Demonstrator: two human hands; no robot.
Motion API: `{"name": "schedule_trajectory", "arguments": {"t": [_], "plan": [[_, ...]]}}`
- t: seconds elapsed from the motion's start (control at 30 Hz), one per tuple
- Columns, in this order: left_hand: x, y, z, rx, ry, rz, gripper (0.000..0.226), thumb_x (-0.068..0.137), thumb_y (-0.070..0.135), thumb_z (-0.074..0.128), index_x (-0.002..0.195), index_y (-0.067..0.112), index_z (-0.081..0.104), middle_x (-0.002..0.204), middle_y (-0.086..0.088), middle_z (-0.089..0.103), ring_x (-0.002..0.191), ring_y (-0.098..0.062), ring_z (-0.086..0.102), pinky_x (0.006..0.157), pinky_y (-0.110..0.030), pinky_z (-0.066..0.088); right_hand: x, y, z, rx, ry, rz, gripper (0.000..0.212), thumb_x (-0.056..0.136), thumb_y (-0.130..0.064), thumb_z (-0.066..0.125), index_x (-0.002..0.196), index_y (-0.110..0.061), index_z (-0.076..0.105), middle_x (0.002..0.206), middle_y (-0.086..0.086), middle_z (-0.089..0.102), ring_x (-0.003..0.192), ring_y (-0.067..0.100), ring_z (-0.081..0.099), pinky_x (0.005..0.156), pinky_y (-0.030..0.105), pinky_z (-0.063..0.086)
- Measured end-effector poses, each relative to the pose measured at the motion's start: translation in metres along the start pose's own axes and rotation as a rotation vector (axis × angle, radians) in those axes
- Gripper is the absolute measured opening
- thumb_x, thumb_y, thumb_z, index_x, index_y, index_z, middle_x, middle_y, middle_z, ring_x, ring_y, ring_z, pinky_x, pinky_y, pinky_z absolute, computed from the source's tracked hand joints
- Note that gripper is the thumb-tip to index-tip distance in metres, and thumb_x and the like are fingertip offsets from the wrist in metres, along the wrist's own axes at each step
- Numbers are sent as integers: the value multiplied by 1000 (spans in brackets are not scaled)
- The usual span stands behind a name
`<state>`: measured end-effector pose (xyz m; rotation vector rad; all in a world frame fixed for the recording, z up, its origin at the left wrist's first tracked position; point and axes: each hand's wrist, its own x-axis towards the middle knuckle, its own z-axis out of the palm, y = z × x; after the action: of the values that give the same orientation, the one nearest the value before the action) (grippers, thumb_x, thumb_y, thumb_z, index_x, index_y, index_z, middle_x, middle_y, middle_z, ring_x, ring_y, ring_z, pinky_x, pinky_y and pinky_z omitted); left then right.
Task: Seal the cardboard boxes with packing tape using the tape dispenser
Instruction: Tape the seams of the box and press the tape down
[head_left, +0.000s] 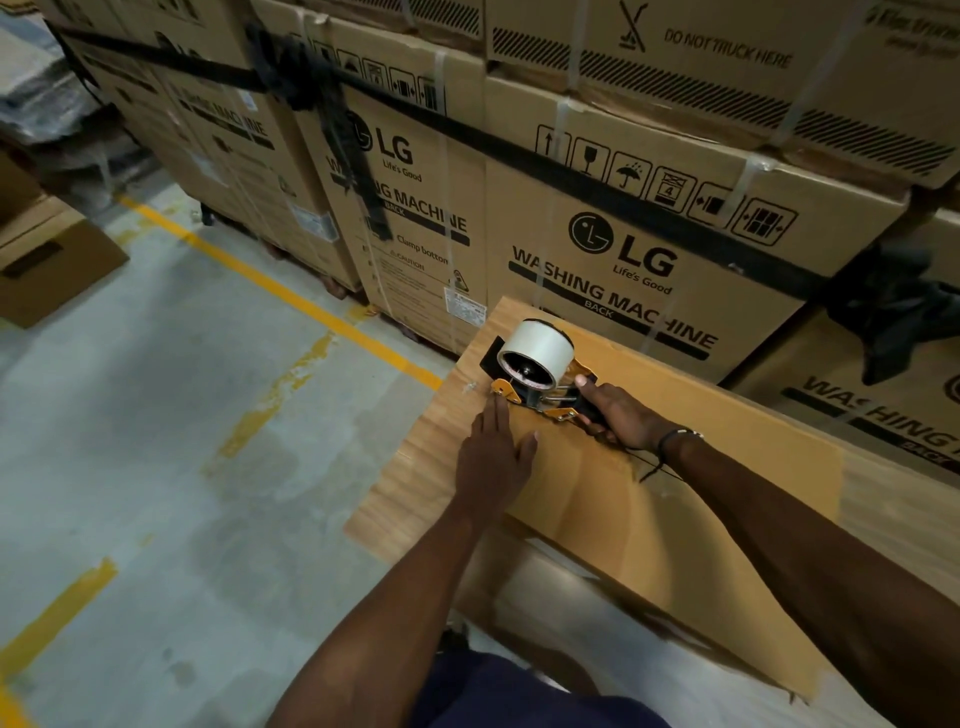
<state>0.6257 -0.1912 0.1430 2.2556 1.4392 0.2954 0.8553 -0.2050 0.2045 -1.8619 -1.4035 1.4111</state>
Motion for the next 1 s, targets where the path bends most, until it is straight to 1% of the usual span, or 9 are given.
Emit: {"name": "schedule_trajectory", "arguments": {"t": [0.2,0.27,0.37,0.47,0.53,0.63,0.73,0.87,1.0], "plan": [[0,1,-2,-82,41,-45,90,99,65,44,162,12,8,170,-8,18,146,-27,39,102,-44,49,-3,1,2,-11,20,-7,77,100,-76,17,71,-15,55,59,-3,48,49,10,36,59,30,36],[-3,2,-3,-101,93,-32,88,100,62,47,162,11,10,166,-10,28,141,-27,45,98,-40,51,-2,1,1,-17,20,-5,77,99,-77,18,73,-15,55,59,-3,48,49,10,37,60,30,36],[-5,2,0,-75,163,1,78,102,55,47,160,11,20,158,-11,43,134,-26,53,98,-35,51,0,1,2,-26,12,-9,78,99,-78,17,75,-14,56,62,-2,49,52,10,38,62,31,37],[-3,-1,4,14,132,5,73,104,58,37,160,12,23,161,-10,38,127,-26,58,93,-39,56,0,1,1,-36,5,-12,78,100,-76,17,73,-14,56,60,-3,49,50,8,38,63,31,37],[0,-4,6,42,101,2,73,103,60,32,159,14,24,162,-9,35,113,-25,64,82,-40,59,-1,1,1,-56,7,-15,78,101,-75,15,70,-15,55,59,-3,49,50,7,39,67,33,36],[1,-4,5,53,69,-7,71,102,61,31,157,16,24,155,-5,41,97,-22,67,72,-39,59,-3,-2,1,-74,12,-11,78,102,-74,16,68,-16,55,59,-2,50,50,7,41,71,35,38],[2,-3,4,57,53,-28,67,102,59,32,155,17,24,145,-5,47,96,-25,66,73,-41,58,-6,-6,1,-58,13,4,78,102,-72,17,70,-13,57,61,0,51,50,5,42,70,33,38],[2,2,1,47,34,-44,67,103,57,32,156,17,24,141,-5,47,97,-28,66,73,-40,56,-10,-5,5,-4,22,32,78,101,-73,18,74,-11,56,61,1,48,49,8,38,60,27,37],[3,1,2,28,31,-38,67,102,55,34,155,15,26,139,-5,47,96,-30,66,73,-41,55,-13,-3,10,-2,60,35,77,101,-70,18,76,-10,57,59,-1,49,47,5,40,61,26,37]]}}
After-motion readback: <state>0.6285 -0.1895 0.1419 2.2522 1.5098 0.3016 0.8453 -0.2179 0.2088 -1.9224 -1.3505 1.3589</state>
